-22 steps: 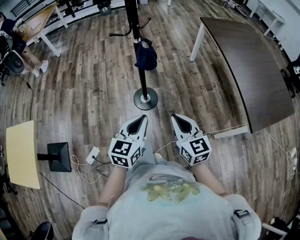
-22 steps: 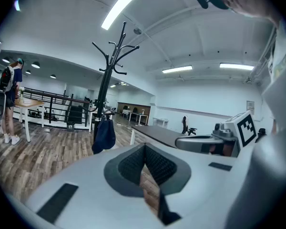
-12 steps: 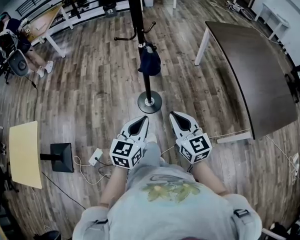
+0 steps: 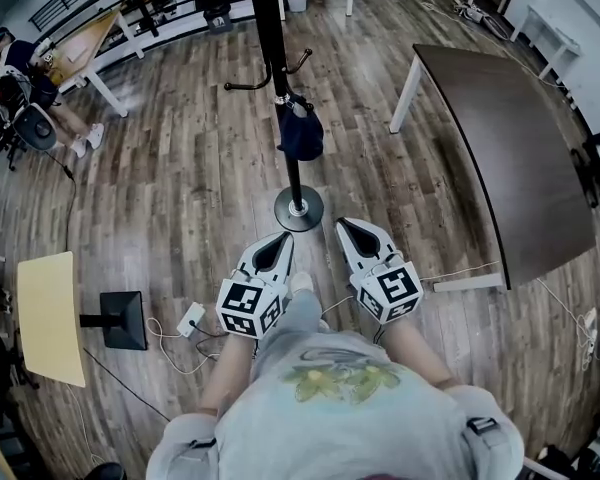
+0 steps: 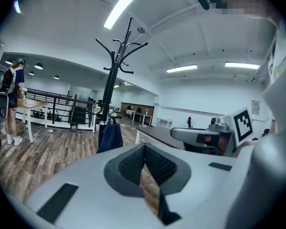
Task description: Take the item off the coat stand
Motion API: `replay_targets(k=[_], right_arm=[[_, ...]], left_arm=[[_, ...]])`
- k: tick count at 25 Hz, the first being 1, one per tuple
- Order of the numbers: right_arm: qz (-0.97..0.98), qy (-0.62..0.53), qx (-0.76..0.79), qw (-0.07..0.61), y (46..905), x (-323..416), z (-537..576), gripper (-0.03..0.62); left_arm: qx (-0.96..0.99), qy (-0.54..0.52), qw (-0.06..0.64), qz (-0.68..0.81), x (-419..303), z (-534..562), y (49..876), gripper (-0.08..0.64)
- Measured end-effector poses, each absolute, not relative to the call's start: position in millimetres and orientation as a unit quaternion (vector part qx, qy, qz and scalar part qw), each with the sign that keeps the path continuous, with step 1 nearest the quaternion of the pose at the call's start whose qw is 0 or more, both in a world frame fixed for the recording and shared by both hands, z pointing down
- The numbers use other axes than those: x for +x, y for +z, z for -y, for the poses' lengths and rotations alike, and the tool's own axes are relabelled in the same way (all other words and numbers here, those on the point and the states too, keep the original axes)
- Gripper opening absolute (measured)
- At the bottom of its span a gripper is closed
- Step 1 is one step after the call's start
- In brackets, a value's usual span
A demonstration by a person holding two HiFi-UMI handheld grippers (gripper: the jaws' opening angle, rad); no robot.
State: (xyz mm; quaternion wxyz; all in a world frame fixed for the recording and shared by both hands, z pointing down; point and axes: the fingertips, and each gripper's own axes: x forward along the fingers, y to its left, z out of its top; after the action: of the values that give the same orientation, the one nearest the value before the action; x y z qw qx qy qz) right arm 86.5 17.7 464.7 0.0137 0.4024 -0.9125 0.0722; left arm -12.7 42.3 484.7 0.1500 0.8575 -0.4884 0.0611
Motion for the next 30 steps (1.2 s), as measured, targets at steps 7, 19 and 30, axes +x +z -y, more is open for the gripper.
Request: replay_targets(k=[7, 19, 30], right_arm=[[0.912, 0.072, 0.403, 0.018, 462, 86, 10, 0.008], [0.909, 0.077, 0.409, 0.022, 458, 80, 51, 0.035], [0.905, 0.079, 0.416, 0.030, 457, 68, 82, 0.151]], left_arm=[[0.858, 0.059, 0.151, 0.488, -11, -15, 484, 0.015], [0.860, 0.060, 0.156, 0.483, -12, 22, 485, 0.015], [0.859, 0.059, 0.159, 0.483, -25, 46, 483, 0.015]])
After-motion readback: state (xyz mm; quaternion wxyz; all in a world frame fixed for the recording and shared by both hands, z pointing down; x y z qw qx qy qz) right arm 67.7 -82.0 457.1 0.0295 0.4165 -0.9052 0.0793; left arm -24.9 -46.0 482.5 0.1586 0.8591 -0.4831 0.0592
